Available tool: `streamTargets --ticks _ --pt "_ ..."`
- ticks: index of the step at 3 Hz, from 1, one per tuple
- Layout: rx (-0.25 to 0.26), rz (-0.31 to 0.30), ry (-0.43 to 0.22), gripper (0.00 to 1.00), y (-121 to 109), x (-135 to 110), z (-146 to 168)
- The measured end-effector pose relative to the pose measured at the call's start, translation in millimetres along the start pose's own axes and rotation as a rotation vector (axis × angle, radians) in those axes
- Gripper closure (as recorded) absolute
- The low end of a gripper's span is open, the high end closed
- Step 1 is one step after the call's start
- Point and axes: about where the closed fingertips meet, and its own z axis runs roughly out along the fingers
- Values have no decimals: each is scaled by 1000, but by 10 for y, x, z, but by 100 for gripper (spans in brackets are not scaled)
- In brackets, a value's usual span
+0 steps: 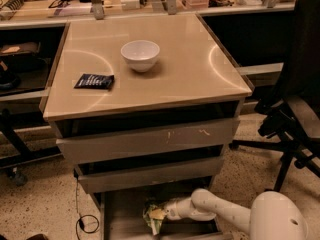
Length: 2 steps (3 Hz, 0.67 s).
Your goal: Place green jalapeno chip bag into bottom drawer
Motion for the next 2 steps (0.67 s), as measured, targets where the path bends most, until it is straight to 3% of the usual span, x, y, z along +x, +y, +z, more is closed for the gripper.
streamTargets --ticks 2 --pt "29 11 -22 100 -258 -73 65"
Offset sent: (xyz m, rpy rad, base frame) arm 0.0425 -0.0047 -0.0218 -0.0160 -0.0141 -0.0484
